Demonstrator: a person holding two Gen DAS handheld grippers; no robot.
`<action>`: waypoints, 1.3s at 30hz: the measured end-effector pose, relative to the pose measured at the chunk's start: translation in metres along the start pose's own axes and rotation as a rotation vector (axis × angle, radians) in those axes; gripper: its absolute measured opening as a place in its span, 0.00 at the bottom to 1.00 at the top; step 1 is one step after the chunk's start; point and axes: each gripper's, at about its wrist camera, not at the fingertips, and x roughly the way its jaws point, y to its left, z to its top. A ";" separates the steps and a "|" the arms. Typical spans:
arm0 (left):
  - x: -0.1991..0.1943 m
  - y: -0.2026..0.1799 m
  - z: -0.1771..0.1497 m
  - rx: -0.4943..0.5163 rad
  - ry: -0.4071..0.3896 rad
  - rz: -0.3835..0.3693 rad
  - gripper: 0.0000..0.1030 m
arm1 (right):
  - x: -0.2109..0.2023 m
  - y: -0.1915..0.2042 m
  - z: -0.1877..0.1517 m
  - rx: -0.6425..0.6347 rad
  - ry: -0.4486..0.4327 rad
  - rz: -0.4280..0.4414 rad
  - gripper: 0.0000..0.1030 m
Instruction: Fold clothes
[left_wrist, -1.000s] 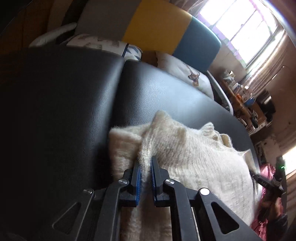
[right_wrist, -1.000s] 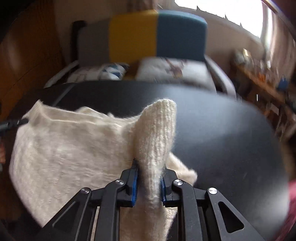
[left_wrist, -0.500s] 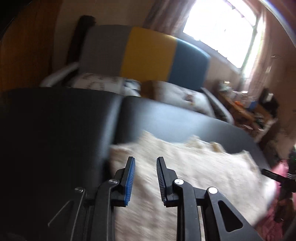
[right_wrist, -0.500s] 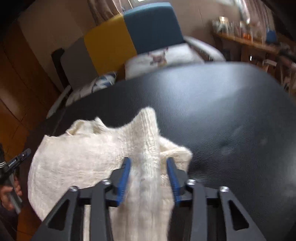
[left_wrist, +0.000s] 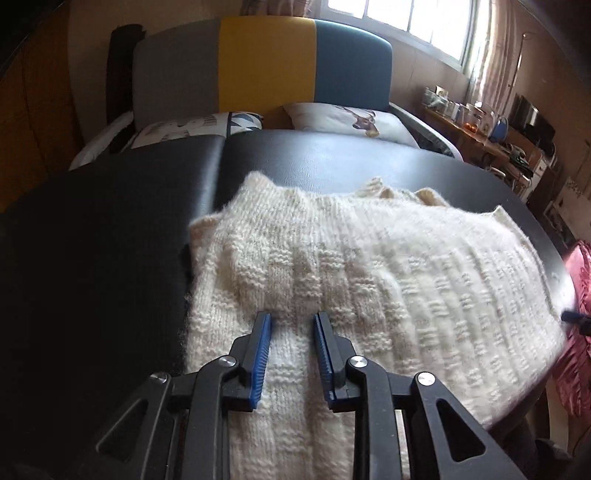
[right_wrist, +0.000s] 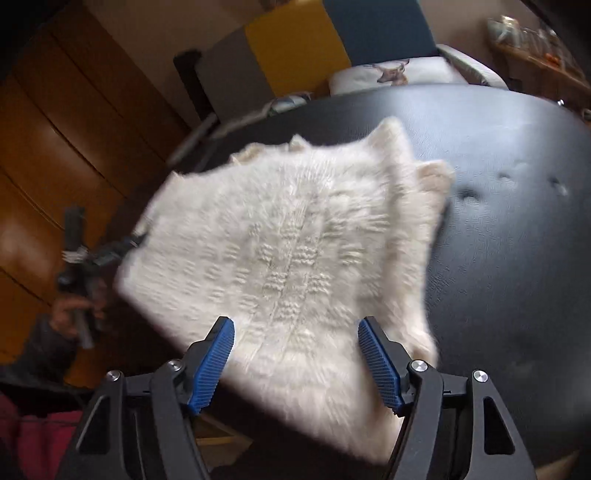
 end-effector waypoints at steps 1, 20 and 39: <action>-0.008 -0.004 -0.003 -0.002 -0.019 -0.033 0.23 | -0.009 -0.005 -0.002 0.022 -0.016 0.032 0.71; 0.009 -0.187 0.019 0.273 0.021 -0.537 0.25 | -0.009 -0.046 -0.025 0.099 -0.043 0.203 0.82; 0.081 -0.224 0.009 0.448 0.137 -0.465 0.26 | 0.043 -0.046 0.009 0.143 0.210 0.590 0.98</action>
